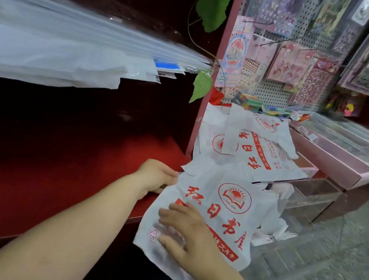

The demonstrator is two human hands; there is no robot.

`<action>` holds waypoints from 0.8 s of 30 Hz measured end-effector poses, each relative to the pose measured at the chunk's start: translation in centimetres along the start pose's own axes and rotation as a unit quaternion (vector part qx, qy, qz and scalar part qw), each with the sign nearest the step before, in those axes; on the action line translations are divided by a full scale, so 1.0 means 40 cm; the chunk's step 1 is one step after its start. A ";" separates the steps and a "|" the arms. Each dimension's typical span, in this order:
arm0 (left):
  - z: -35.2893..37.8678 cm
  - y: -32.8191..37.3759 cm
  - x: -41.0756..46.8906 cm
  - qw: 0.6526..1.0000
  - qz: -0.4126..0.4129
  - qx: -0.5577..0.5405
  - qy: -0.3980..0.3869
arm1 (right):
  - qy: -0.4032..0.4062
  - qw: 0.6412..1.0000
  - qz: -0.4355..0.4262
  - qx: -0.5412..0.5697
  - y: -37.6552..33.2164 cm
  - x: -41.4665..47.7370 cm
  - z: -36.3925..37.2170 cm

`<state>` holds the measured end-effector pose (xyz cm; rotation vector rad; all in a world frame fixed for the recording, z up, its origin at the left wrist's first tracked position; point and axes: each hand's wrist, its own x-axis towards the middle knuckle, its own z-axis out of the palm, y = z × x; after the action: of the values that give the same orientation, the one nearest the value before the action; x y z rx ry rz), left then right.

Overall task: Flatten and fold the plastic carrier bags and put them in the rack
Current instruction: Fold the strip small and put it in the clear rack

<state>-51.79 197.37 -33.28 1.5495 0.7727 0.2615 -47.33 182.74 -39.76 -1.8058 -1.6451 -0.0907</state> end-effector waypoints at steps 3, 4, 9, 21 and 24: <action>-0.063 -0.016 -0.016 0.997 0.046 0.002 0.063 | 0.117 0.993 -0.004 -0.033 0.017 -0.009 -0.018; -0.092 -0.026 -0.026 0.994 0.061 0.011 0.094 | 0.145 0.988 0.007 -0.045 0.021 -0.012 -0.025; -0.251 -0.096 -0.092 0.968 0.079 0.011 0.237 | 0.167 0.966 0.183 -0.069 0.011 -0.002 -0.017; -0.441 -0.179 -0.241 0.972 -0.065 -0.068 0.216 | 0.062 0.872 0.464 0.144 -0.065 0.143 0.030; -0.442 -0.169 -0.256 0.976 -0.084 -0.062 0.191 | 0.043 0.872 0.469 0.129 -0.088 0.150 0.047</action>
<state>-71.95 204.81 -34.12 1.3221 1.1607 0.4827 -50.05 188.71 -36.78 -2.1366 -0.5380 0.4525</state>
